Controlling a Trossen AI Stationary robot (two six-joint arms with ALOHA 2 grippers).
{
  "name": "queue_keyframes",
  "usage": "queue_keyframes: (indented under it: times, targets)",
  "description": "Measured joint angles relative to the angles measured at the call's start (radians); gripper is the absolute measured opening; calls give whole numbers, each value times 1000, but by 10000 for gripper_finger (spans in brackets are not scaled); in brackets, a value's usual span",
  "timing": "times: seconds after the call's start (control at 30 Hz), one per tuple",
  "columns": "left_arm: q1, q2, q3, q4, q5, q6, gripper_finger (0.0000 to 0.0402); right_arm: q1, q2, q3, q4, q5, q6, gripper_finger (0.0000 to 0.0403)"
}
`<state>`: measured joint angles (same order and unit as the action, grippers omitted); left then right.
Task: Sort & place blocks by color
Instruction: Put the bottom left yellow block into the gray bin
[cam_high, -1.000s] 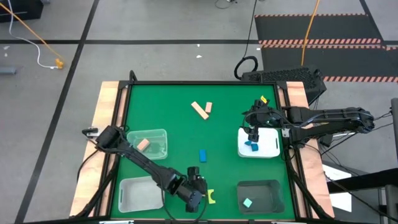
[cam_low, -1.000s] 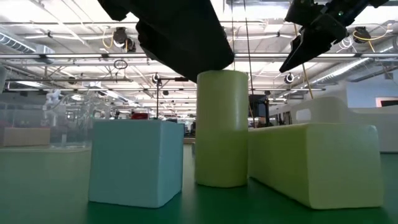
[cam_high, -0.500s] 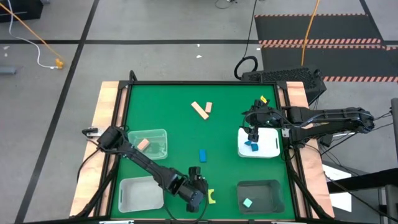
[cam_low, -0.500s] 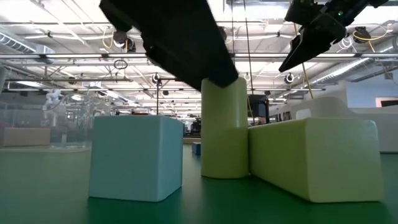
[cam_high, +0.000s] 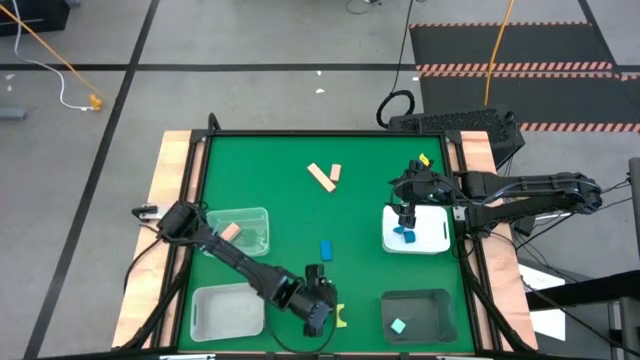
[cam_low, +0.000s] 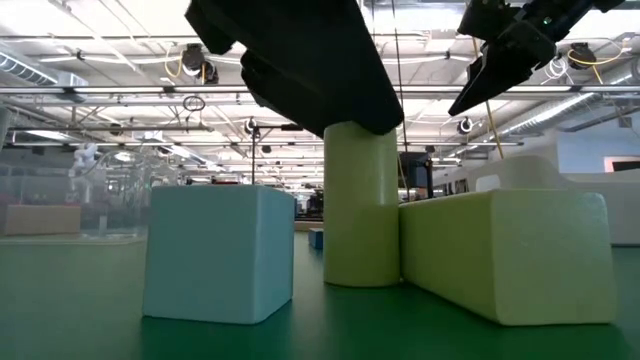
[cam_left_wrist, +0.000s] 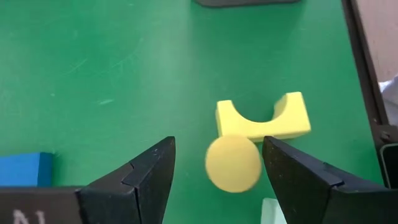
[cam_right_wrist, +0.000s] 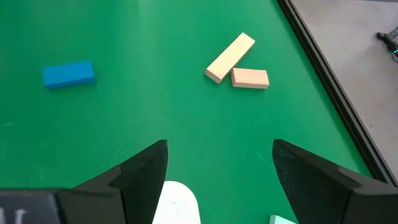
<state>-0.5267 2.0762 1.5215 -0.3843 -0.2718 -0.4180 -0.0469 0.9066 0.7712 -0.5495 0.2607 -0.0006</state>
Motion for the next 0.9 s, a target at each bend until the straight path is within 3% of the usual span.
queue_keyframes:
  times: [0.5,0.8,0.9]
  targets:
    - [1,0,0,-8,18,-9,240,0,0,0,0,0,0,279]
    - [4,34,-1,20,80,-11,139,0,-1,-1,-1,0,0,279]
    - [15,32,1,34,69,-45,128,0,0,-1,0,0,0,279]
